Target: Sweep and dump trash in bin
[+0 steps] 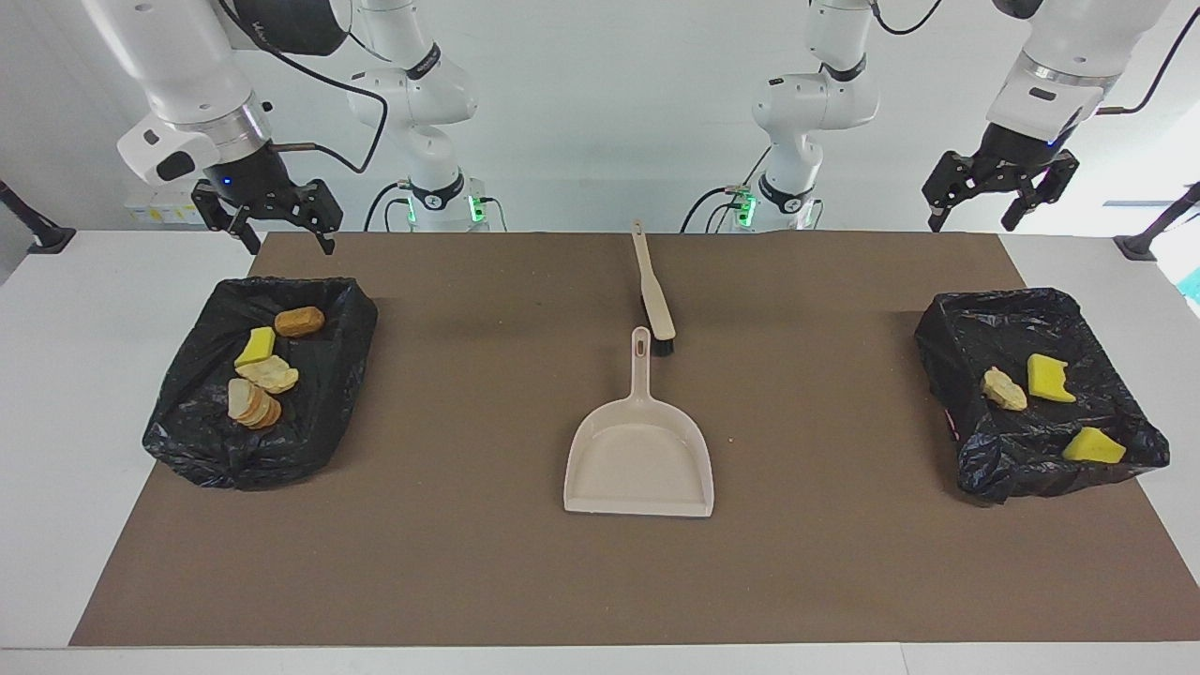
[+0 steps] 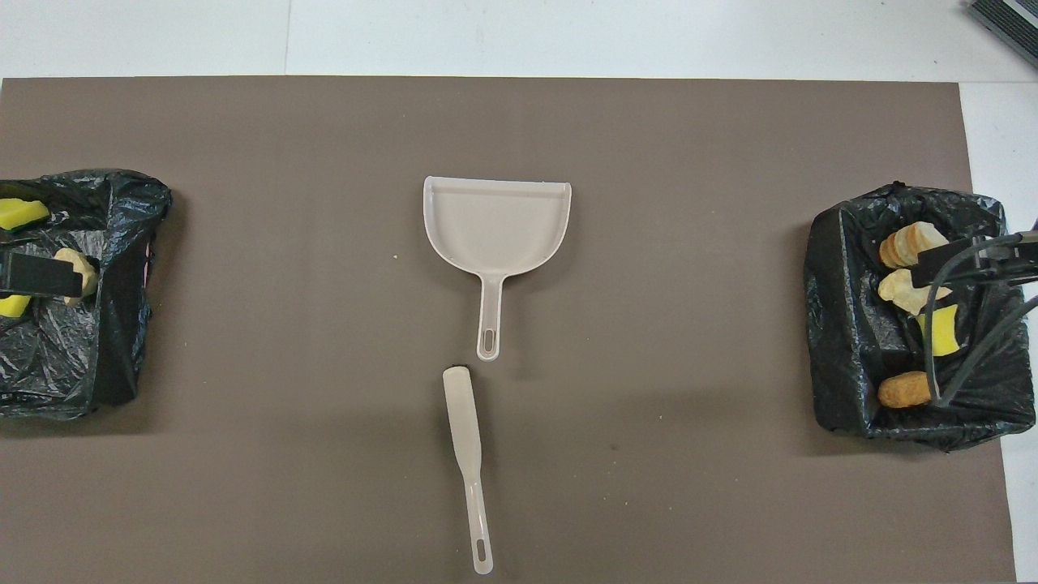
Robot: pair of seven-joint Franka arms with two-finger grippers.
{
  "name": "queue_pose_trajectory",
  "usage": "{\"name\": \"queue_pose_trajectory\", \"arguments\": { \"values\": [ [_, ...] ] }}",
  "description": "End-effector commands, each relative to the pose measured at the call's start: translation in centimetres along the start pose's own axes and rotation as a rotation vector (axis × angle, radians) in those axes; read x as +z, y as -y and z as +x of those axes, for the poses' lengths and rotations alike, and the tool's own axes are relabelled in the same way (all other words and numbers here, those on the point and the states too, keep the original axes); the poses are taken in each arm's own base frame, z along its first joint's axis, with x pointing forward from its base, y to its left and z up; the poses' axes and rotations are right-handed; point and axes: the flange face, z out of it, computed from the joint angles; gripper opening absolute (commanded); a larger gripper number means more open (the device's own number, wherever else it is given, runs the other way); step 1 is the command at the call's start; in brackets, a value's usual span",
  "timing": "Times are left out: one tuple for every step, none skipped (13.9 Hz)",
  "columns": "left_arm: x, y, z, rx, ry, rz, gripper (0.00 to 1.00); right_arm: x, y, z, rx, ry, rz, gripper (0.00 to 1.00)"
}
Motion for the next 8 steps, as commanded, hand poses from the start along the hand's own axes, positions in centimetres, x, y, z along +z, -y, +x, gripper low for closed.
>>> {"name": "queue_pose_trajectory", "arguments": {
  "values": [
    [0.41, 0.00, -0.51, -0.018, -0.001, 0.010, 1.00, -0.31, -0.14, -0.29, 0.022, 0.006, 0.019, 1.00],
    [0.52, -0.10, -0.25, -0.017, -0.016, 0.008, 1.00, -0.38, -0.14, -0.35, 0.022, 0.006, 0.020, 1.00],
    [0.69, -0.31, -0.22, -0.015, -0.016, 0.003, 1.00, -0.38, -0.14, -0.35, 0.022, 0.006, 0.020, 1.00],
    [1.04, -0.32, -0.27, -0.022, -0.010, -0.026, 1.00, -0.38, -0.14, -0.35, 0.022, 0.006, 0.020, 1.00],
    [1.01, -0.18, -0.35, -0.030, -0.012, -0.060, 1.00, -0.38, -0.14, -0.35, 0.022, 0.006, 0.020, 1.00],
    [0.86, -0.20, -0.46, -0.024, -0.013, -0.062, 1.00, -0.38, -0.14, -0.35, 0.022, 0.006, 0.020, 1.00],
    [1.01, -0.20, -0.56, -0.008, -0.003, -0.062, 1.00, -0.31, -0.14, -0.35, 0.022, 0.007, 0.020, 1.00],
    [1.04, -0.21, -0.59, -0.002, 0.000, -0.062, 1.00, -0.38, -0.14, -0.35, 0.022, 0.006, 0.020, 1.00]
  ]
}}
